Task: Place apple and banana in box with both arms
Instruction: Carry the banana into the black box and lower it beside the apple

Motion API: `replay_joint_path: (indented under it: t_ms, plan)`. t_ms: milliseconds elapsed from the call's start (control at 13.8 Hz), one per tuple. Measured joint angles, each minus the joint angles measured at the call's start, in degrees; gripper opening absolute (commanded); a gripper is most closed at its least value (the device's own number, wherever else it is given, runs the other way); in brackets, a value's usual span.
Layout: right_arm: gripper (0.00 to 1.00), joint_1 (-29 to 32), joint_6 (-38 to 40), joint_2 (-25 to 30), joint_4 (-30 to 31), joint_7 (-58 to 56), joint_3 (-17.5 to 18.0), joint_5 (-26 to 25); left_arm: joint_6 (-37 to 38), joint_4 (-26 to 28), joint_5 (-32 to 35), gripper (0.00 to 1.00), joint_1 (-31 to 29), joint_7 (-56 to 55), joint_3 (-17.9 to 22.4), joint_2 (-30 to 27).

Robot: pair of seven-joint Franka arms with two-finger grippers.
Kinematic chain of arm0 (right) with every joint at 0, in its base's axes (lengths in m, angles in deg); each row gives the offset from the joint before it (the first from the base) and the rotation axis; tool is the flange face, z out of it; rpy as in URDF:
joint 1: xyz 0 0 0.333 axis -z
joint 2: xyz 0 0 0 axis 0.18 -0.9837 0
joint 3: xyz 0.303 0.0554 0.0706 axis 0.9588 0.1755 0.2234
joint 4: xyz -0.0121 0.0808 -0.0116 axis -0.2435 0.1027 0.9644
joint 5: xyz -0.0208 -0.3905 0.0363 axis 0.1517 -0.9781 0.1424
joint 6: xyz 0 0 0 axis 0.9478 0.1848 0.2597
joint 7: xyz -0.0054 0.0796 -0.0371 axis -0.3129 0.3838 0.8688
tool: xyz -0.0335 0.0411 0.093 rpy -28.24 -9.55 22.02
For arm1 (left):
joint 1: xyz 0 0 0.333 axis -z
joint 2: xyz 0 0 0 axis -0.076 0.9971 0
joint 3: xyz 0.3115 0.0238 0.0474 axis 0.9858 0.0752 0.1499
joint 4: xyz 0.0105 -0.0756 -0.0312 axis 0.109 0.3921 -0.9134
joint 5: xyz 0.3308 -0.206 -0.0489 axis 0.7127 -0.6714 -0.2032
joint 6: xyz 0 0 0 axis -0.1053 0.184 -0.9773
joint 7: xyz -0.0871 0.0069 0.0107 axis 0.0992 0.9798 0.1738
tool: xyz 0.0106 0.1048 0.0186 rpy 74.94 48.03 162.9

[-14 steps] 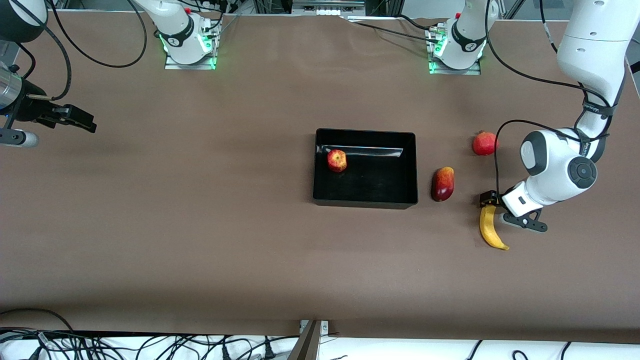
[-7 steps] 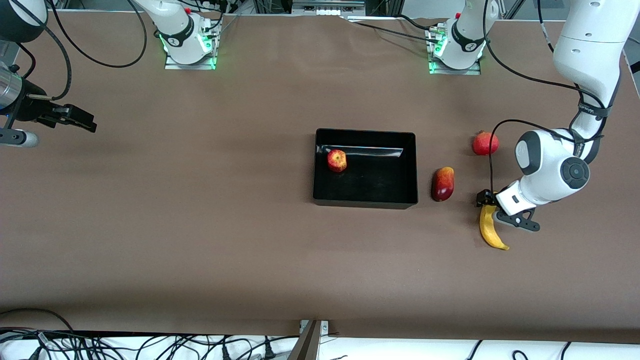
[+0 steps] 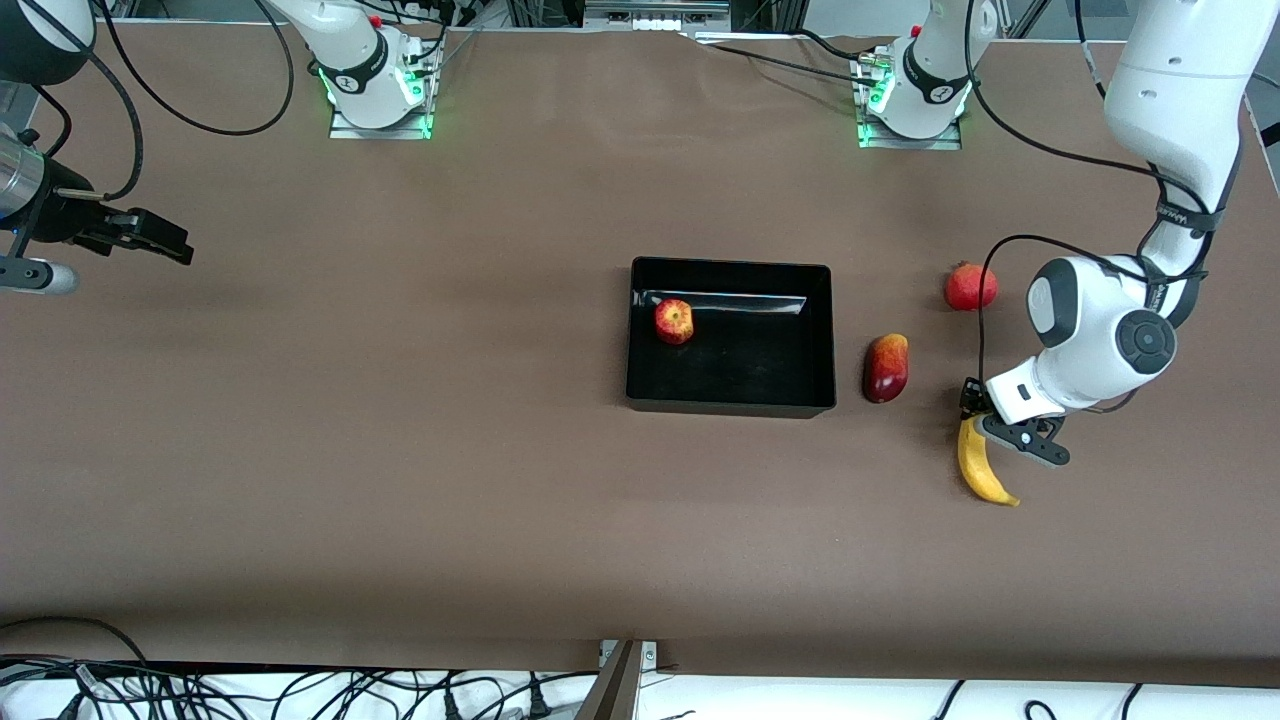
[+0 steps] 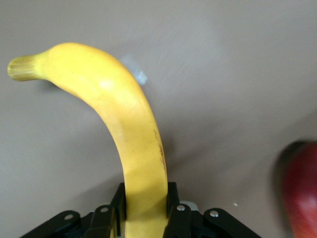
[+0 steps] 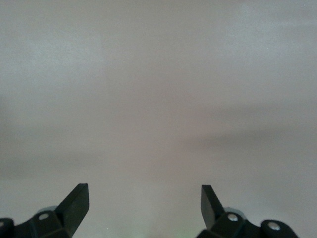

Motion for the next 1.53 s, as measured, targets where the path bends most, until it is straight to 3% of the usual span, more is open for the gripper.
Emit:
replay_joint_path:
  t_ms: [218,436,800,1236,1527]
  plan:
    - [1.00,0.00,0.01,0.00,0.00,0.00,0.00,0.00,2.71,-0.28,-2.88,0.00,4.67,3.69,-1.91,-6.75]
    - [1.00,0.01,0.02,0.00,0.00,0.00,0.00,0.00,7.18,0.39,-6.33,0.00,14.17,4.75,-2.86,-12.30]
    - [1.00,0.01,0.03,0.00,0.00,0.01,-0.01,0.00,7.33,4.31,-6.76,0.00,27.48,4.61,-3.12,-12.43]
    - [1.00,0.02,0.04,-0.01,0.00,0.01,-0.01,0.00,7.11,11.32,-10.70,0.00,28.41,4.76,-2.56,-11.13]
    - [1.00,0.03,0.04,-0.01,0.00,0.02,-0.02,0.00,7.10,12.71,-11.48,0.00,28.51,4.50,-3.10,-11.16]
